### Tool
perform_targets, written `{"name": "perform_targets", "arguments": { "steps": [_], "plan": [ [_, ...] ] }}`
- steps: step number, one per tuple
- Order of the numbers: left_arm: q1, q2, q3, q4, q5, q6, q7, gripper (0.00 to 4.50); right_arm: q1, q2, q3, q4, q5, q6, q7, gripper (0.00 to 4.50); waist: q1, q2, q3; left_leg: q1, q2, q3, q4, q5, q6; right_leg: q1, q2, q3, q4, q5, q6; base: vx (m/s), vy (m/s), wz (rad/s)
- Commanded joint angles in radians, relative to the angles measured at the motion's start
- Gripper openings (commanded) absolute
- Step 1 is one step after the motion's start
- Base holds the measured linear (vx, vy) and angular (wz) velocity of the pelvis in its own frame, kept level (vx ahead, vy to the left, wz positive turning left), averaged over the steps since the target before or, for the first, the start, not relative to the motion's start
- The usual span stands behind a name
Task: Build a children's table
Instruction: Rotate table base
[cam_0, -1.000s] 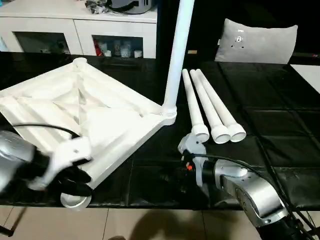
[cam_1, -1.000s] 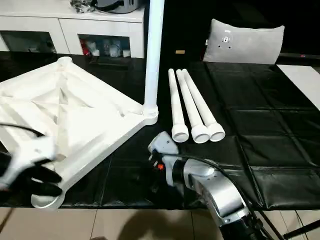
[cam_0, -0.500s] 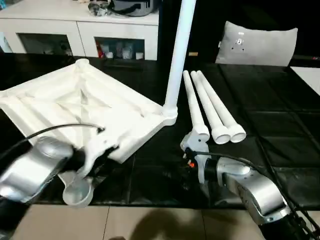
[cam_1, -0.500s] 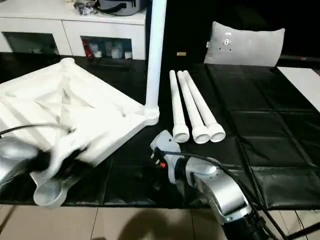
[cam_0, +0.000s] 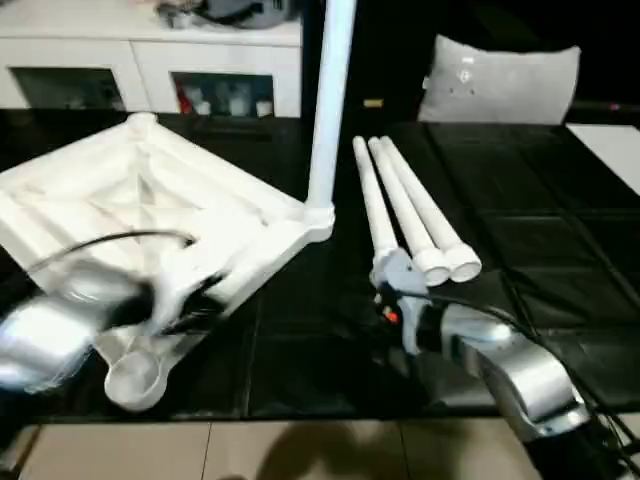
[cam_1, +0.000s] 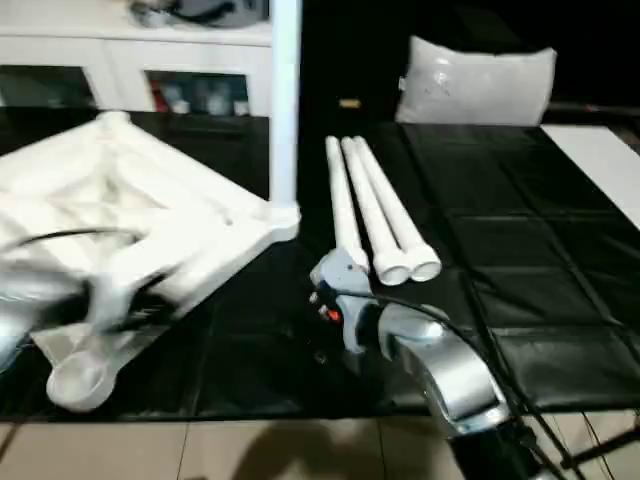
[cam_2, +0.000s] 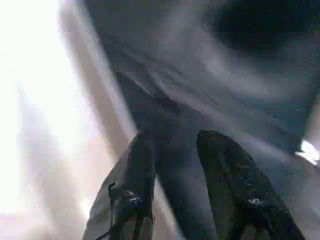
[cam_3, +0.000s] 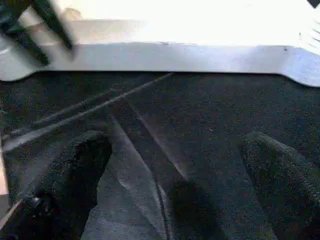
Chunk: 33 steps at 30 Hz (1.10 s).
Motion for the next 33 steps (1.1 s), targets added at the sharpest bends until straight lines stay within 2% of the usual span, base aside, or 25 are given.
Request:
{"name": "perform_targets", "arguments": {
  "steps": [1, 3, 5, 8, 14, 17, 21, 24, 26, 27, 29, 32, 33],
  "plan": [
    [0.008, 0.038, 0.055, -0.054, -0.029, 0.018, -0.035, 1.56, 0.001, -0.005, 0.002, -0.028, 0.006, 0.017, 0.016, 4.5, 0.001, 0.017, -0.056, 0.004, 0.017, -0.002, -0.071, -0.229, -0.008, 0.045, -0.07, 0.062, -0.082, -0.279, -0.15, 0.0, 0.0, 0.0],
    [0.027, 0.077, 0.092, -0.084, -0.058, 0.035, -0.065, 1.56, 0.004, -0.01, 0.011, -0.035, 0.011, 0.021, 0.027, 4.5, 0.002, 0.018, -0.051, 0.007, 0.018, -0.002, -0.072, -0.256, -0.011, 0.04, -0.069, 0.061, -0.087, -0.319, -0.147, 0.0, 0.0, 0.0],
    [0.04, 0.112, 0.102, -0.099, -0.068, 0.043, -0.091, 1.56, 0.005, -0.01, 0.018, -0.033, 0.008, 0.018, 0.026, 4.5, 0.005, 0.017, -0.044, 0.011, 0.017, -0.004, -0.074, -0.302, -0.017, 0.036, -0.072, 0.06, -0.097, -0.412, -0.122, 0.0, 0.0, 0.0],
    [0.063, 0.163, 0.104, -0.115, -0.076, 0.055, -0.122, 1.56, 0.006, -0.015, 0.026, -0.031, 0.008, 0.019, 0.026, 4.5, 0.001, 0.015, -0.041, 0.015, 0.015, -0.006, -0.075, -0.33, -0.019, 0.031, -0.074, 0.061, -0.107, -0.492, -0.088, 0.0, 0.0, 0.0],
    [0.121, 0.258, 0.11, -0.103, -0.044, 0.06, -0.125, 1.56, 0.013, -0.047, 0.062, -0.075, 0.021, 0.06, 0.078, 4.5, -0.002, 0.015, -0.041, 0.012, 0.017, -0.007, -0.075, -0.327, -0.011, 0.03, -0.071, 0.062, -0.104, -0.471, -0.085, 0.0, 0.0, 0.0],
    [0.126, 0.261, 0.104, -0.103, -0.051, 0.067, -0.131, 1.56, 0.017, -0.05, 0.063, -0.081, 0.023, 0.062, 0.076, 4.5, 0.001, 0.016, -0.041, 0.013, 0.019, -0.007, -0.076, -0.314, -0.012, 0.029, -0.071, 0.064, -0.101, -0.449, -0.092, 0.0, 0.0, 0.0],
    [0.108, 0.214, 0.051, -0.075, -0.011, 0.056, -0.087, 1.56, 0.012, -0.047, 0.069, -0.073, 0.018, 0.055, 0.071, 4.5, 0.0, 0.017, -0.044, 0.011, 0.019, -0.007, -0.076, -0.301, -0.018, 0.034, -0.07, 0.064, -0.094, -0.394, -0.111, 0.0, 0.0, 0.0],
    [0.094, 0.169, 0.03, -0.051, -0.003, 0.041, -0.061, 1.56, 0.006, -0.045, 0.07, -0.072, 0.02, 0.058, 0.072, 4.5, 0.0, 0.013, -0.044, 0.009, 0.017, -0.005, -0.075, -0.29, -0.017, 0.037, -0.071, 0.064, -0.095, -0.39, -0.113, 0.0, 0.0, 0.0],
    [0.076, 0.128, 0.012, -0.035, -0.008, 0.045, -0.047, 1.56, 0.002, -0.044, 0.071, -0.074, 0.024, 0.063, 0.078, 4.5, 0.002, 0.016, -0.047, 0.013, 0.018, -0.005, -0.074, -0.287, -0.019, 0.035, -0.071, 0.064, -0.095, -0.382, -0.114, 0.0, 0.0, 0.0],
    [0.062, 0.096, -0.021, -0.03, -0.004, 0.047, -0.049, 1.56, 0.006, -0.051, 0.077, -0.099, 0.05, 0.075, 0.114, 4.5, 0.003, 0.021, -0.049, 0.015, 0.019, -0.006, -0.074, -0.288, -0.021, 0.036, -0.071, 0.064, -0.092, -0.372, -0.118, 0.0, 0.0, 0.0],
    [0.054, 0.081, -0.035, -0.025, -0.001, 0.046, -0.05, 1.56, 0.009, -0.055, 0.079, -0.111, 0.067, 0.082, 0.133, 4.5, 0.006, 0.017, -0.049, 0.015, 0.019, -0.006, -0.074, -0.293, -0.019, 0.038, -0.071, 0.064, -0.093, -0.36, -0.123, 0.0, 0.0, 0.0],
    [0.016, 0.0, -0.054, -0.009, -0.008, 0.055, -0.026, 1.56, 0.028, -0.092, 0.087, -0.178, 0.149, 0.128, 0.221, 4.5, 0.01, 0.021, -0.049, 0.015, 0.018, -0.006, -0.073, -0.307, -0.014, 0.042, -0.071, 0.062, -0.097, -0.388, -0.115, 0.0, 0.0, 0.0],
    [0.016, 0.0, -0.054, -0.009, -0.008, 0.055, -0.026, 1.56, 0.028, -0.092, 0.087, -0.178, 0.149, 0.128, 0.221, 4.5, 0.013, 0.021, -0.05, 0.018, 0.019, -0.005, -0.073, -0.308, -0.013, 0.041, -0.071, 0.062, -0.1, -0.394, -0.112, 0.0, 0.0, 0.0]
  ]
}}
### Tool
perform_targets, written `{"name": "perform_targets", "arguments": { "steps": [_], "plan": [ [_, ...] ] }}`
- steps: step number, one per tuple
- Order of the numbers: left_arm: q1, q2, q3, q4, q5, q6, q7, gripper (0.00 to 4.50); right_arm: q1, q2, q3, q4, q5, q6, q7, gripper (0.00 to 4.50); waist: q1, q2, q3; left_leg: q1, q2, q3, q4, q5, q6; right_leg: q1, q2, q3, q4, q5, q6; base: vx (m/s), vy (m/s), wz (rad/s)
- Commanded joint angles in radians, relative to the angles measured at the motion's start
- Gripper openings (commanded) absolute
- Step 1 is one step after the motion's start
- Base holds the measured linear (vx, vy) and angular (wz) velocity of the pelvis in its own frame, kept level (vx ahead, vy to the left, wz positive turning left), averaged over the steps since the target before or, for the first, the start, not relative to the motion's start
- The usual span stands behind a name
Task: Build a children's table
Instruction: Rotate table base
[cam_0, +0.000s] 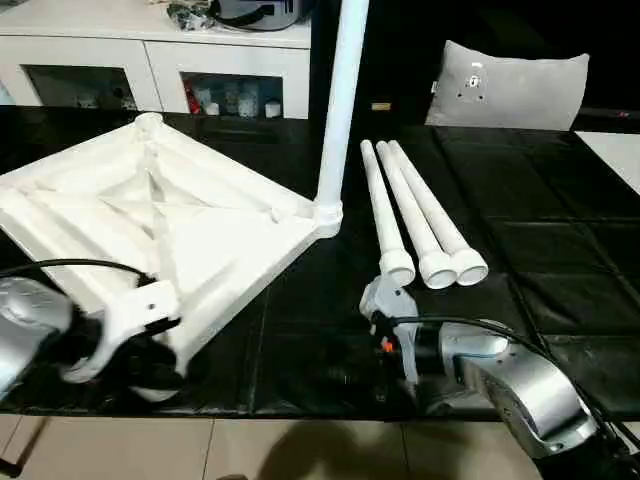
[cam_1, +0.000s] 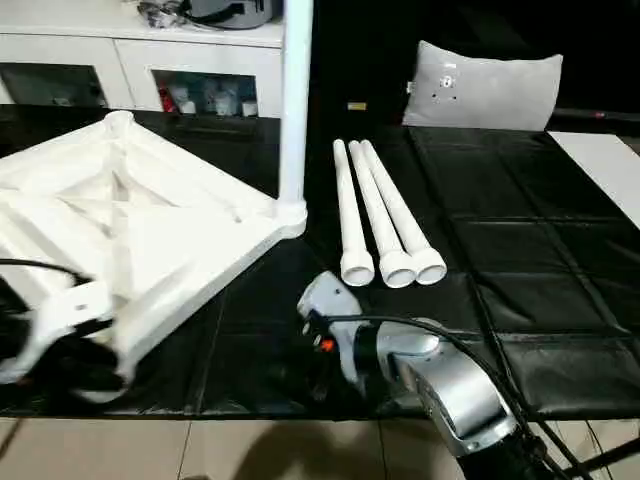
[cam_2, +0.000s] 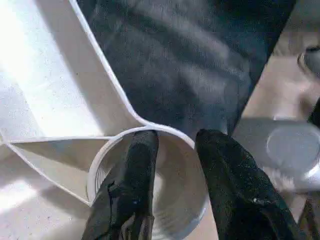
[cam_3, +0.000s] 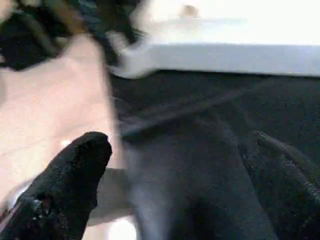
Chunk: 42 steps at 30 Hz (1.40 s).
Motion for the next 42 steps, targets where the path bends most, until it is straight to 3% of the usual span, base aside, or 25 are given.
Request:
{"name": "perform_targets", "arguments": {
  "steps": [1, 7, 8, 12, 13, 14, 15, 18, 22, 25, 27, 31, 35, 39, 42],
  "plan": [
    [-0.012, -0.023, -0.025, -0.001, -0.006, -0.001, 0.012, 1.56, 0.006, -0.014, 0.006, -0.025, 0.024, 0.018, 0.027, 4.5, 0.0, 0.018, -0.049, 0.011, 0.02, -0.003, -0.074, -0.303, -0.013, 0.032, -0.073, 0.062, -0.099, -0.399, -0.114, 0.0, 0.0, 0.0],
    [-0.111, -0.201, -0.026, 0.057, -0.031, -0.016, 0.081, 1.56, 0.009, -0.051, -0.015, -0.039, 0.05, 0.042, 0.056, 4.5, 0.022, 0.021, -0.056, 0.014, 0.02, -0.003, -0.071, -0.285, -0.018, 0.033, -0.074, 0.06, -0.102, -0.396, -0.11, 0.0, 0.0, 0.0],
    [-0.124, -0.236, -0.025, 0.067, -0.039, -0.014, 0.088, 1.56, 0.006, -0.051, -0.025, -0.032, 0.039, 0.032, 0.04, 4.5, 0.023, 0.02, -0.057, 0.006, 0.02, -0.005, -0.072, -0.272, -0.019, 0.038, -0.074, 0.059, -0.098, -0.375, -0.11, 0.0, 0.0, 0.0],
    [-0.15, -0.312, -0.025, 0.128, -0.031, -0.051, 0.124, 1.56, -0.011, -0.045, -0.052, 0.009, 0.006, 0.003, -0.011, 4.5, 0.023, 0.016, -0.059, 0.003, 0.017, -0.005, -0.07, -0.264, -0.022, 0.041, -0.075, 0.057, -0.099, -0.36, -0.113, 0.0, 0.0, 0.0],
    [-0.173, -0.358, -0.035, 0.185, -0.003, -0.08, 0.161, 1.56, -0.027, -0.033, -0.069, 0.044, -0.019, -0.02, -0.054, 4.5, 0.022, 0.022, -0.059, 0.0, 0.016, -0.006, -0.07, -0.26, -0.023, 0.042, -0.074, 0.057, -0.099, -0.354, -0.111, 0.0, 0.0, 0.0],
    [-0.182, -0.383, -0.036, 0.205, 0.002, -0.091, 0.174, 1.56, -0.033, -0.026, -0.076, 0.056, -0.029, -0.031, -0.074, 4.5, 0.02, 0.016, -0.061, 0.001, 0.014, -0.005, -0.067, -0.257, -0.023, 0.042, -0.073, 0.056, -0.099, -0.35, -0.107, 0.0, 0.0, 0.0],
    [-0.193, -0.411, -0.031, 0.221, 0.005, -0.099, 0.192, 1.56, -0.038, -0.017, -0.083, 0.069, -0.039, -0.043, -0.095, 4.5, 0.019, 0.016, -0.06, 0.0, 0.012, -0.003, -0.067, -0.249, -0.022, 0.042, -0.073, 0.057, -0.1, -0.351, -0.105, 0.0, 0.0, 0.0],
    [-0.208, -0.457, -0.002, 0.205, -0.029, -0.103, 0.205, 1.56, -0.041, -0.004, -0.095, 0.077, -0.042, -0.047, -0.122, 4.5, 0.019, 0.017, -0.066, -0.005, 0.015, -0.005, -0.065, -0.211, -0.017, 0.048, -0.075, 0.056, -0.095, -0.317, -0.111, 0.0, 0.0, 0.0],
    [-0.201, -0.4, 0.0, 0.156, -0.034, -0.14, 0.144, 1.56, -0.036, -0.008, -0.089, 0.065, -0.034, -0.045, -0.117, 4.5, 0.012, 0.023, -0.067, -0.008, 0.016, -0.006, -0.066, -0.196, -0.009, 0.05, -0.07, 0.056, -0.085, -0.235, -0.138, 0.0, 0.0, 0.0],
    [-0.215, -0.334, -0.006, 0.184, 0.015, -0.24, 0.105, 1.85, -0.033, -0.008, -0.09, 0.072, -0.039, -0.061, -0.118, 4.5, 0.011, 0.017, -0.06, -0.003, 0.013, -0.002, -0.067, -0.221, 0.0, 0.045, -0.067, 0.057, -0.095, -0.287, -0.127, 0.0, 0.0, 0.0],
    [-0.233, -0.302, -0.011, 0.215, 0.046, -0.284, 0.088, 1.95, -0.032, -0.012, -0.087, 0.076, -0.044, -0.07, -0.113, 4.5, 0.013, 0.024, -0.061, 0.001, 0.015, -0.003, -0.068, -0.227, -0.008, 0.044, -0.068, 0.057, -0.093, -0.305, -0.12, 0.0, 0.0, 0.0],
    [-0.269, -0.191, -0.056, 0.257, 0.109, -0.346, -0.001, 2.33, -0.031, -0.035, -0.071, 0.069, -0.042, -0.074, -0.079, 4.5, 0.015, 0.023, -0.061, 0.006, 0.018, -0.006, -0.073, -0.252, -0.013, 0.042, -0.069, 0.058, -0.091, -0.316, -0.113, 0.0, 0.0, 0.0],
    [-0.293, -0.089, -0.121, 0.308, 0.18, -0.431, -0.105, 2.33, -0.034, -0.06, -0.05, 0.061, -0.042, -0.075, -0.045, 4.5, 0.013, 0.024, -0.059, 0.003, 0.019, -0.006, -0.075, -0.245, -0.015, 0.043, -0.074, 0.061, -0.089, -0.304, -0.122, 0.0, 0.0, 0.0],
    [-0.325, -0.104, -0.177, 0.432, 0.285, -0.605, -0.103, 2.33, -0.047, -0.058, -0.04, 0.081, -0.059, -0.097, -0.042, 4.5, 0.016, 0.027, -0.061, 0.006, 0.022, -0.005, -0.074, -0.249, -0.022, 0.041, -0.076, 0.062, -0.088, -0.285, -0.133, 0.0, 0.0, 0.0],
    [-0.338, -0.121, -0.199, 0.472, 0.304, -0.65, -0.101, 2.33, -0.051, -0.052, -0.039, 0.085, -0.062, -0.102, -0.044, 4.5, 0.016, 0.026, -0.064, 0.005, 0.023, -0.006, -0.074, -0.241, -0.03, 0.044, -0.078, 0.062, -0.083, -0.253, -0.143, 0.0, 0.0, 0.0]
  ]
}}
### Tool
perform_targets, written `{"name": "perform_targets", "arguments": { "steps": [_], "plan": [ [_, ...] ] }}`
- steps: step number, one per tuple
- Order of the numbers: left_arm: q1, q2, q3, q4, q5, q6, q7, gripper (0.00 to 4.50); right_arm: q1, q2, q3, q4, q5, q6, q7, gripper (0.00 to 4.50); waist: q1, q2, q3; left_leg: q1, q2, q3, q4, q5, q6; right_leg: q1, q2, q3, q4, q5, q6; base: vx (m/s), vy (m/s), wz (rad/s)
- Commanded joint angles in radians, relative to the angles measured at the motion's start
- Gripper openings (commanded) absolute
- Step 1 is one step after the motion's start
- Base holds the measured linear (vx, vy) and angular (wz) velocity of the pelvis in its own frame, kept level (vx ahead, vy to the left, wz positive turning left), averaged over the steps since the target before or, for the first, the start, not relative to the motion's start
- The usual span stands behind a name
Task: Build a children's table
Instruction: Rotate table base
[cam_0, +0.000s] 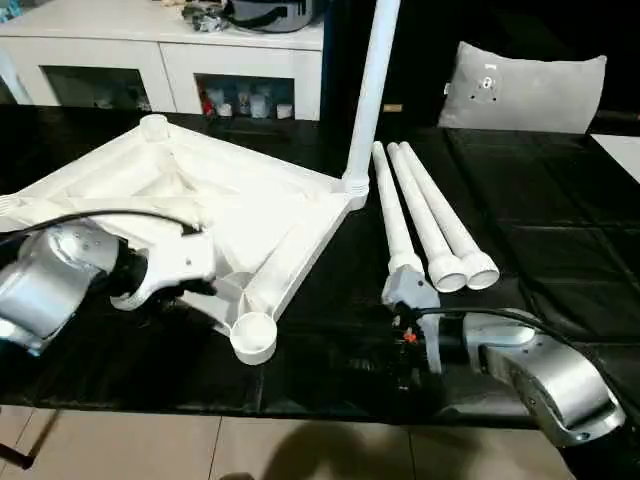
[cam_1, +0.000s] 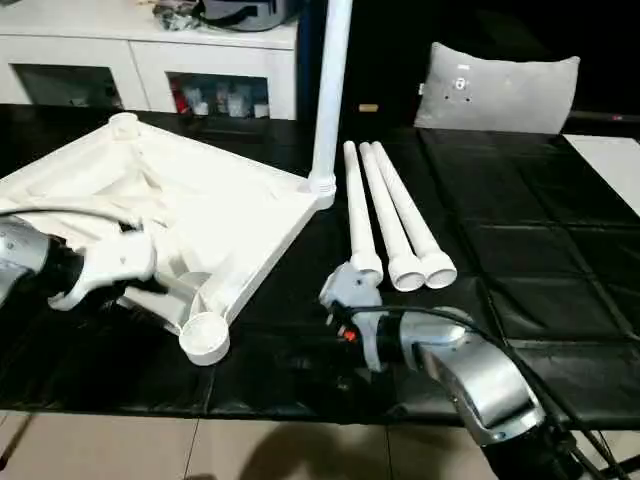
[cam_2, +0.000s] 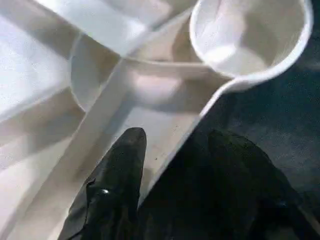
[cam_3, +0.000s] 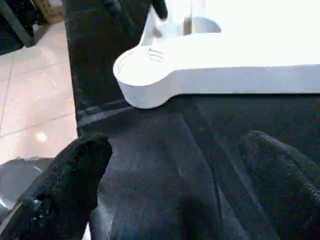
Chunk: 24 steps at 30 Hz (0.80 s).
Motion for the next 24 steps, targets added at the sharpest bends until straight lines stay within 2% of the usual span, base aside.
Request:
{"name": "perform_targets", "arguments": {
  "steps": [1, 2, 3, 4, 6, 8, 9, 10, 11, 14, 15, 17, 20, 21, 22, 24],
  "plan": [
    [-0.025, -0.003, -0.017, 0.014, 0.021, -0.035, 0.001, 2.33, -0.017, -0.001, 0.001, 0.002, -0.01, -0.011, 0.0, 4.5, 0.0, 0.017, -0.062, 0.007, 0.023, -0.003, -0.074, -0.239, -0.031, 0.045, -0.08, 0.063, -0.078, -0.243, -0.151, 0.0, 0.0, 0.0],
    [-0.047, -0.027, -0.043, 0.072, 0.058, -0.101, 0.022, 2.33, -0.016, -0.003, 0.003, -0.001, -0.01, -0.012, 0.0, 4.5, 0.001, 0.02, -0.061, 0.007, 0.02, -0.002, -0.073, -0.238, -0.027, 0.044, -0.077, 0.063, -0.081, -0.244, -0.15, 0.0, 0.0, 0.0],
    [-0.047, -0.027, -0.043, 0.072, 0.058, -0.101, 0.022, 2.33, -0.016, -0.003, 0.003, -0.001, -0.01, -0.012, 0.0, 4.5, 0.001, 0.019, -0.063, 0.008, 0.021, -0.001, -0.071, -0.237, -0.029, 0.044, -0.078, 0.064, -0.08, -0.236, -0.152, 0.0, 0.0, 0.0],
    [-0.055, -0.039, -0.049, 0.096, 0.066, -0.129, 0.029, 2.33, -0.015, -0.004, 0.004, -0.002, -0.01, -0.012, 0.0, 4.5, 0.002, 0.017, -0.063, 0.003, 0.021, -0.003, -0.073, -0.226, -0.028, 0.049, -0.08, 0.063, -0.078, -0.229, -0.153, 0.0, 0.0, 0.0],
    [-0.076, -0.066, -0.064, 0.161, 0.082, -0.192, 0.021, 2.33, -0.012, -0.006, 0.007, -0.005, -0.01, -0.014, 0.001, 4.5, 0.002, 0.018, -0.063, 0.005, 0.02, -0.002, -0.071, -0.223, -0.027, 0.048, -0.079, 0.063, -0.08, -0.232, -0.149, 0.0, 0.0, 0.0],
    [-0.097, -0.079, -0.081, 0.231, 0.108, -0.279, 0.002, 2.05, -0.011, -0.007, 0.01, -0.004, -0.013, -0.02, 0.005, 4.5, 0.004, 0.019, -0.066, 0.003, 0.021, -0.003, -0.07, -0.22, -0.027, 0.05, -0.081, 0.063, -0.079, -0.22, -0.147, 0.0, 0.0, 0.0],
    [-0.099, -0.081, -0.082, 0.239, 0.109, -0.288, -0.002, 2.05, -0.011, -0.008, 0.01, -0.004, -0.014, -0.021, 0.005, 4.5, 0.004, 0.018, -0.065, 0.002, 0.02, -0.003, -0.07, -0.22, -0.027, 0.05, -0.08, 0.062, -0.081, -0.223, -0.144, 0.0, 0.0, 0.0],
    [-0.117, -0.093, -0.091, 0.287, 0.125, -0.325, -0.014, 1.98, -0.007, -0.01, 0.01, -0.009, -0.01, -0.02, 0.012, 4.5, 0.004, 0.024, -0.065, 0.003, 0.022, -0.004, -0.071, -0.229, -0.031, 0.049, -0.082, 0.062, -0.079, -0.231, -0.144, 0.0, 0.0, 0.0],
    [-0.124, -0.097, -0.095, 0.306, 0.129, -0.333, -0.022, 1.73, -0.003, -0.013, 0.011, -0.015, -0.004, -0.017, 0.019, 4.5, 0.005, 0.025, -0.065, 0.007, 0.02, -0.003, -0.07, -0.245, -0.032, 0.048, -0.082, 0.062, -0.084, -0.258, -0.136, 0.0, 0.0, 0.0],
    [-0.153, -0.108, -0.108, 0.372, 0.139, -0.374, -0.048, 1.58, 0.008, -0.027, 0.025, -0.035, 0.006, -0.013, 0.046, 4.5, 0.006, 0.023, -0.064, 0.007, 0.022, -0.005, -0.072, -0.254, -0.031, 0.048, -0.082, 0.062, -0.086, -0.266, -0.138, 0.0, 0.0, 0.0],
    [-0.165, -0.115, -0.108, 0.398, 0.144, -0.386, -0.045, 1.51, 0.012, -0.033, 0.032, -0.043, 0.01, -0.01, 0.059, 4.5, 0.006, 0.028, -0.064, 0.006, 0.022, -0.005, -0.072, -0.254, -0.032, 0.048, -0.082, 0.062, -0.085, -0.258, -0.14, 0.0, 0.0, 0.0],
    [-0.177, -0.126, -0.104, 0.426, 0.14, -0.407, -0.054, 1.21, 0.014, -0.037, 0.036, -0.048, 0.014, -0.011, 0.068, 4.5, 0.007, 0.025, -0.066, 0.006, 0.024, -0.005, -0.072, -0.247, -0.032, 0.05, -0.082, 0.062, -0.082, -0.227, -0.15, 0.0, 0.0, 0.0],
    [-0.192, -0.144, -0.087, 0.462, 0.124, -0.41, -0.087, 1.13, 0.021, -0.032, 0.029, -0.051, 0.02, -0.012, 0.061, 4.5, 0.008, 0.02, -0.066, 0.006, 0.025, -0.004, -0.071, -0.236, -0.032, 0.051, -0.085, 0.063, -0.078, -0.211, -0.165, 0.0, 0.0, 0.0],
    [-0.193, -0.146, -0.085, 0.463, 0.118, -0.401, -0.101, 0.88, 0.021, -0.033, 0.03, -0.05, 0.019, -0.013, 0.06, 4.5, 0.008, 0.021, -0.065, 0.006, 0.026, -0.004, -0.072, -0.237, -0.032, 0.05, -0.086, 0.063, -0.078, -0.215, -0.166, 0.0, 0.0, 0.0],
    [-0.198, -0.151, -0.081, 0.468, 0.108, -0.377, -0.127, 0.8, 0.02, -0.033, 0.033, -0.046, 0.014, -0.018, 0.061, 4.5, 0.007, 0.018, -0.065, 0.007, 0.026, -0.003, -0.072, -0.237, -0.031, 0.049, -0.086, 0.064, -0.078, -0.218, -0.169, 0.0, 0.0, 0.0],
    [-0.2, -0.156, -0.075, 0.473, 0.096, -0.35, -0.157, 0.72, 0.017, -0.032, 0.034, -0.041, 0.01, -0.02, 0.062, 4.5, 0.007, 0.019, -0.065, 0.006, 0.027, -0.003, -0.073, -0.233, -0.031, 0.05, -0.087, 0.064, -0.078, -0.222, -0.168, 0.0, 0.0, 0.0]
  ]
}}
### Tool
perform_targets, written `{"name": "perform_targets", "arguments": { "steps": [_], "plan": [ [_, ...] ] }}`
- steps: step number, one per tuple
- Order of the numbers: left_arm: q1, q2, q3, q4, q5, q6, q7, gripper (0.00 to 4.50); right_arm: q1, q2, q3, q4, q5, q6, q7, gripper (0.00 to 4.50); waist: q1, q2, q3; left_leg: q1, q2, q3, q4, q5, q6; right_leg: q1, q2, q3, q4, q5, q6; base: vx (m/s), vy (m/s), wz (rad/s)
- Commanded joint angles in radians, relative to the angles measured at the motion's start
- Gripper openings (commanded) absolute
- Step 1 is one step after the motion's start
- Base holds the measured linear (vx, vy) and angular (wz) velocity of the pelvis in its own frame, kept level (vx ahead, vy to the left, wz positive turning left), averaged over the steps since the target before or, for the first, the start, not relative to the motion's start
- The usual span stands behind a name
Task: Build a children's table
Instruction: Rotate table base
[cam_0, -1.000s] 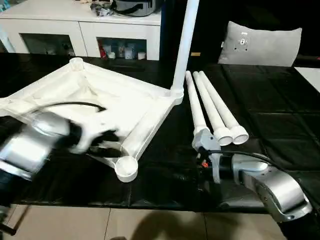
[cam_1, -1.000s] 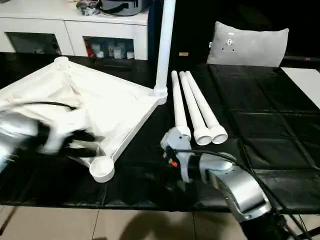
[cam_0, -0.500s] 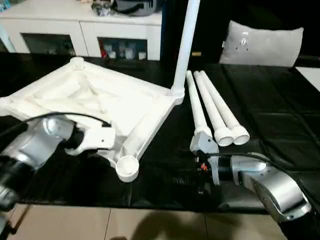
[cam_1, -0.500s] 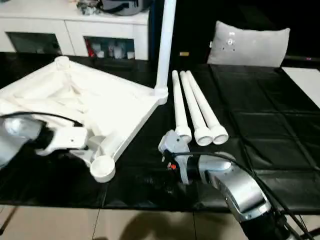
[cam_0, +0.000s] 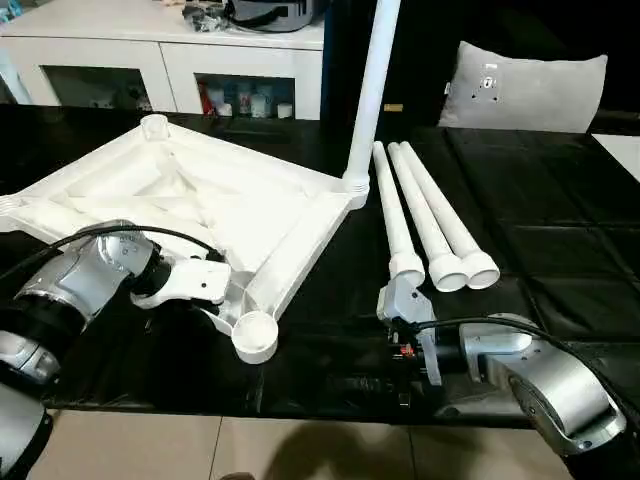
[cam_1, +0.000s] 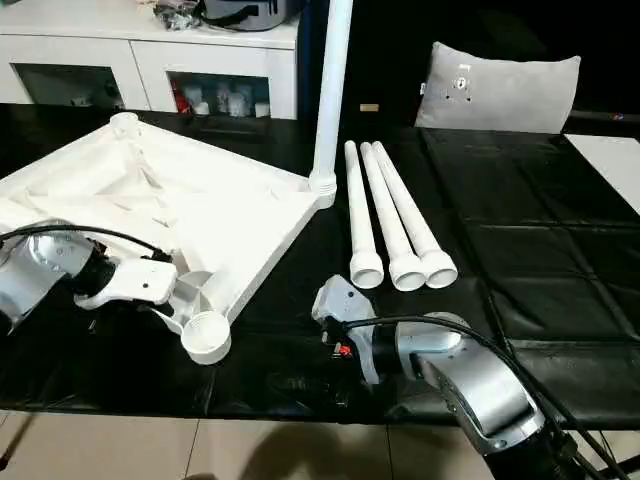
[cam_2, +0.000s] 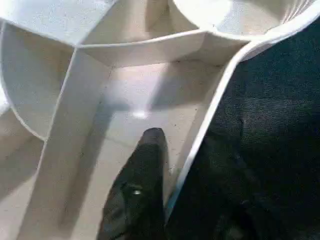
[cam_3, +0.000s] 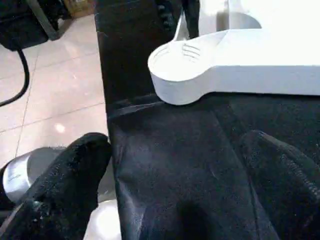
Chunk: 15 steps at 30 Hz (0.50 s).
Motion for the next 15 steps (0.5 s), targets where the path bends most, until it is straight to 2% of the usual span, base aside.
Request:
{"name": "perform_targets", "arguments": {
  "steps": [1, 2, 4, 5, 8, 10, 11, 12, 13, 15],
  "plan": [
    [-0.012, -0.011, 0.022, 0.002, -0.037, 0.073, -0.041, 0.62, -0.007, -0.004, -0.004, -0.002, -0.002, -0.008, 0.005, 4.5, 0.003, 0.016, -0.065, 0.007, 0.027, -0.003, -0.074, -0.227, -0.032, 0.05, -0.087, 0.065, -0.075, -0.217, -0.166, 0.0, 0.0, 0.0],
    [-0.01, -0.013, 0.025, -0.003, -0.041, 0.109, -0.051, 0.52, -0.01, -0.003, -0.005, 0.0, -0.003, -0.007, 0.006, 4.5, 0.002, 0.016, -0.065, 0.003, 0.026, -0.003, -0.073, -0.217, -0.032, 0.053, -0.087, 0.064, -0.072, -0.203, -0.172, 0.0, 0.0, 0.0],
    [0.002, -0.02, 0.035, -0.015, -0.063, 0.179, -0.071, 0.44, -0.016, 0.0, -0.008, 0.007, -0.005, -0.011, 0.001, 4.5, 0.0, 0.015, -0.065, 0.004, 0.025, -0.003, -0.073, -0.217, -0.03, 0.053, -0.087, 0.064, -0.073, -0.203, -0.172, 0.0, 0.0, 0.0],
    [0.009, -0.024, 0.042, -0.021, -0.078, 0.203, -0.078, 0.4, -0.018, 0.002, -0.009, 0.01, -0.006, -0.013, -0.003, 4.5, -0.001, 0.02, -0.064, 0.005, 0.026, -0.002, -0.073, -0.222, -0.029, 0.051, -0.087, 0.064, -0.075, -0.214, -0.176, 0.0, 0.0, 0.0],
    [0.02, -0.061, 0.079, -0.005, -0.098, 0.28, -0.011, 0.32, -0.021, 0.011, -0.015, 0.018, -0.011, -0.018, -0.018, 4.5, -0.002, 0.019, -0.064, 0.005, 0.023, 0.0, -0.07, -0.223, -0.025, 0.052, -0.087, 0.063, -0.079, -0.233, -0.178, 0.0, 0.0, 0.0],
    [0.023, -0.111, 0.126, 0.031, -0.112, 0.357, 0.088, 0.25, -0.019, 0.022, -0.022, 0.022, -0.014, -0.022, -0.039, 4.5, -0.003, 0.018, -0.062, 0.003, 0.021, 0.001, -0.07, -0.22, -0.023, 0.053, -0.083, 0.061, -0.081, -0.25, -0.171, 0.0, 0.0, 0.0],
    [0.028, -0.135, 0.152, 0.035, -0.125, 0.397, 0.137, 0.23, -0.02, 0.029, -0.026, 0.025, -0.018, -0.024, -0.052, 4.5, -0.004, 0.013, -0.062, 0.001, 0.018, 0.001, -0.068, -0.218, -0.019, 0.055, -0.084, 0.059, -0.084, -0.282, -0.158, 0.0, 0.0, 0.0],
    [0.028, -0.139, 0.156, 0.035, -0.127, 0.405, 0.143, 0.22, -0.02, 0.03, -0.026, 0.026, -0.019, -0.025, -0.054, 4.5, -0.002, 0.014, -0.062, 0.001, 0.018, 0.0, -0.068, -0.214, -0.017, 0.055, -0.085, 0.058, -0.086, -0.298, -0.151, 0.0, 0.0, 0.0],
    [0.03, -0.148, 0.169, 0.033, -0.131, 0.425, 0.159, 0.22, -0.02, 0.032, -0.028, 0.028, -0.021, -0.026, -0.059, 4.5, -0.006, 0.013, -0.062, -0.004, 0.017, -0.001, -0.069, -0.206, -0.015, 0.058, -0.085, 0.058, -0.088, -0.309, -0.138, 0.0, 0.0, 0.0],
    [0.04, -0.184, 0.203, 0.004, -0.145, 0.487, 0.214, 0.2, -0.024, 0.041, -0.034, 0.04, -0.031, -0.035, -0.077, 4.5, -0.013, 0.01, -0.065, -0.002, 0.018, -0.001, -0.067, -0.196, -0.012, 0.055, -0.082, 0.059, -0.086, -0.282, -0.142, 0.0, 0.0, 0.0]
  ]
}}
